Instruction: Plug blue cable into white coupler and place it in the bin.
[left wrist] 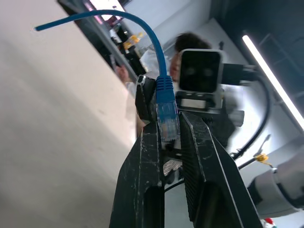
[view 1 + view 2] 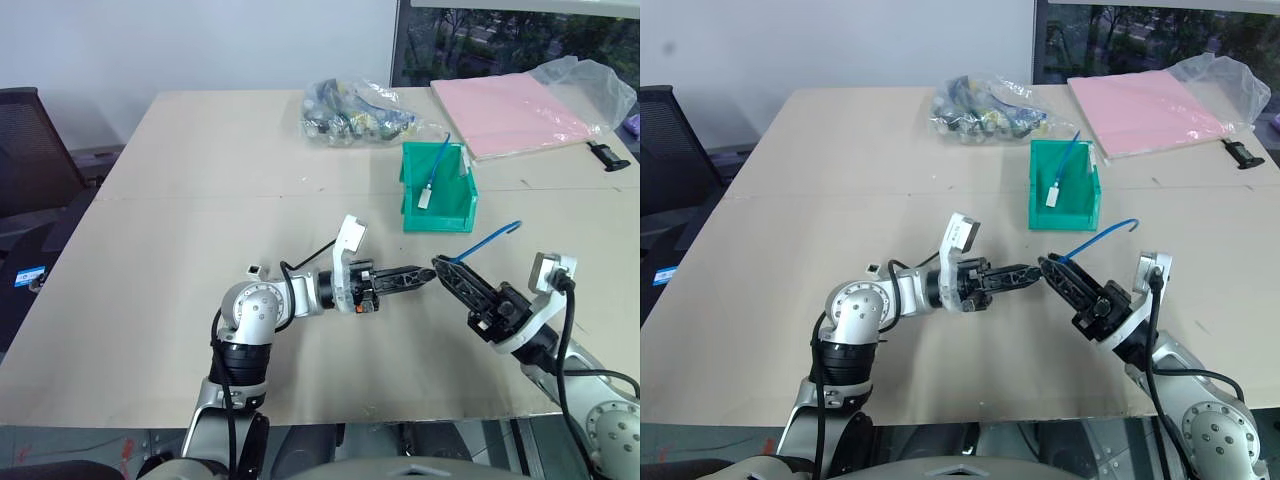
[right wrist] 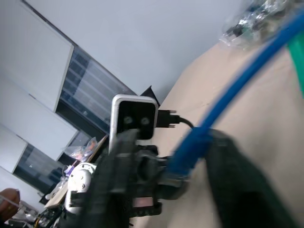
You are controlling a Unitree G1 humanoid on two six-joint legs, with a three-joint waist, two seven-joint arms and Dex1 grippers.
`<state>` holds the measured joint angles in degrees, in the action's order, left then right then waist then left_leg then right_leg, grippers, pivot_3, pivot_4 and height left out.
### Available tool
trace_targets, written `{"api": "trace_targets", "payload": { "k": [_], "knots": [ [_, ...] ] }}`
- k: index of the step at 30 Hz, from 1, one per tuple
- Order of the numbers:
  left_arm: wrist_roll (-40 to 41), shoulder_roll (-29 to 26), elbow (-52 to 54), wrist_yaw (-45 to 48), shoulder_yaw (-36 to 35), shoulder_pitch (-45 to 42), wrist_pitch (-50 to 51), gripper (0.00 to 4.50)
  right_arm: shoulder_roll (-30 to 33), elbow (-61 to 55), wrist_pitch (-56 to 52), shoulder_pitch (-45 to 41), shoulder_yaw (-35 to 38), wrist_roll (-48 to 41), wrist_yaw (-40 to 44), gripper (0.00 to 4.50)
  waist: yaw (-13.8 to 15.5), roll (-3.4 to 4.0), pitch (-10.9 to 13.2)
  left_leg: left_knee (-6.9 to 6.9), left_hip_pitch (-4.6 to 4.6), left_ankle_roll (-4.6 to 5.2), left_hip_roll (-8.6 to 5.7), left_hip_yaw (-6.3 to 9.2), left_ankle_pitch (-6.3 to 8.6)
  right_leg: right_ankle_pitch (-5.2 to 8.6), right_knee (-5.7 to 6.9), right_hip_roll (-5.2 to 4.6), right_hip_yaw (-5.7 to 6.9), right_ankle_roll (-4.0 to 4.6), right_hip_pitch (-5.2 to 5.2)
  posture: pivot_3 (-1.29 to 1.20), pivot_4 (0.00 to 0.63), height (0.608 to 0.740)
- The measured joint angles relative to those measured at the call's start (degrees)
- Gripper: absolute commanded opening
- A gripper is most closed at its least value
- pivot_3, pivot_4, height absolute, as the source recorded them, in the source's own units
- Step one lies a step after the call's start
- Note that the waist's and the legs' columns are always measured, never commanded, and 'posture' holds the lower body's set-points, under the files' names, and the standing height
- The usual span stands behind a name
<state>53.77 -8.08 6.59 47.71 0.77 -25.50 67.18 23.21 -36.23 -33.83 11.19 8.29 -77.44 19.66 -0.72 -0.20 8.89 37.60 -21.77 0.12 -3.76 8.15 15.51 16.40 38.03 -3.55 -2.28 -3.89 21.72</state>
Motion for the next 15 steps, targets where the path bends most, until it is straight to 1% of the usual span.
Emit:
{"api": "trace_targets", "payload": {
  "k": [1, 6, 8, 9, 10, 11, 12, 15],
  "knots": [
    [0.0, -0.1, 0.0, 0.0, 0.0, 0.0, -0.2, 0.00, 0.1, 0.0, 0.0, 0.0, 0.0, -0.8, 0.0, 0.13, 0.0, 0.00, 0.0, 0.00, 0.01, 0.00, 0.00, 0.00, 0.00, 0.00, 0.00, 0.00, 0.00, 0.00, 0.00, 0.00, 0.150, 0.740],
    [0.4, 0.2, 0.0, -0.2, 0.2, 0.0, -0.5, 0.00, 1.1, 0.0, -0.1, -0.1, 0.3, -2.0, 0.0, 0.13, 0.0, 0.00, 0.0, -0.01, 0.00, 0.00, 0.01, -0.01, 0.00, 0.00, 0.00, 0.02, -0.01, 0.00, 0.00, 0.00, 0.150, 0.740],
    [0.4, 0.3, 0.0, -0.2, 0.3, 0.1, -1.0, 1.01, 1.2, 0.0, -0.1, -0.3, 0.3, -2.0, 0.0, 0.00, 0.0, 0.00, 0.0, -0.01, 0.01, 0.00, 0.01, -0.01, 0.00, 0.00, 0.00, 0.02, -0.01, 0.00, 0.00, 0.00, 0.150, 0.740],
    [0.3, 0.1, 0.0, -0.2, 0.5, 0.1, -1.5, 1.29, 1.3, 0.0, -0.3, -0.4, 0.2, -2.1, 0.0, 0.00, 0.0, 0.00, 0.0, -0.01, 0.01, 0.00, 0.01, -0.01, 0.00, 0.00, 0.00, 0.02, -0.01, 0.00, 0.00, 0.00, 0.150, 0.740],
    [0.2, -0.7, 0.3, 0.0, 0.9, 0.4, -1.8, 1.70, 1.3, 0.0, -0.6, -0.6, -0.1, -2.4, 0.1, 0.00, -0.1, 0.00, 0.0, -0.01, 0.01, 0.00, 0.01, -0.01, 0.00, 0.00, 0.00, 0.02, -0.02, 0.00, 0.01, 0.00, 0.150, 0.740],
    [0.2, -1.5, 1.1, 0.4, 1.7, 1.1, -1.9, 2.25, 1.3, 0.0, -0.8, -0.8, -0.2, -2.4, 0.0, 0.00, -0.2, 0.00, 0.0, -0.04, 0.01, 0.00, 0.02, -0.02, 0.00, 0.00, 0.00, 0.02, -0.05, 0.00, 0.02, 0.00, 0.150, 0.740],
    [0.2, -1.7, 1.4, 0.7, 2.1, 1.4, -1.9, 2.50, 1.3, 0.0, -0.8, -0.9, -0.3, -2.5, 0.0, 0.00, -0.1, 0.00, 0.0, -0.05, 0.01, 0.00, 0.02, -0.02, 0.00, 0.00, 0.00, 0.02, -0.04, 0.00, 0.02, 0.00, 0.150, 0.740],
    [0.1, -2.5, 4.3, -0.4, 2.3, 3.5, -3.5, 3.86, 1.3, 0.2, -0.9, -2.2, -0.3, -3.0, -0.1, 0.00, -0.1, 0.00, 0.0, -0.05, 0.00, 0.00, 0.02, -0.03, 0.00, 0.00, -0.03, -0.03, -0.05, 0.00, 0.02, 0.00, 0.150, 0.740]
  ]
}}
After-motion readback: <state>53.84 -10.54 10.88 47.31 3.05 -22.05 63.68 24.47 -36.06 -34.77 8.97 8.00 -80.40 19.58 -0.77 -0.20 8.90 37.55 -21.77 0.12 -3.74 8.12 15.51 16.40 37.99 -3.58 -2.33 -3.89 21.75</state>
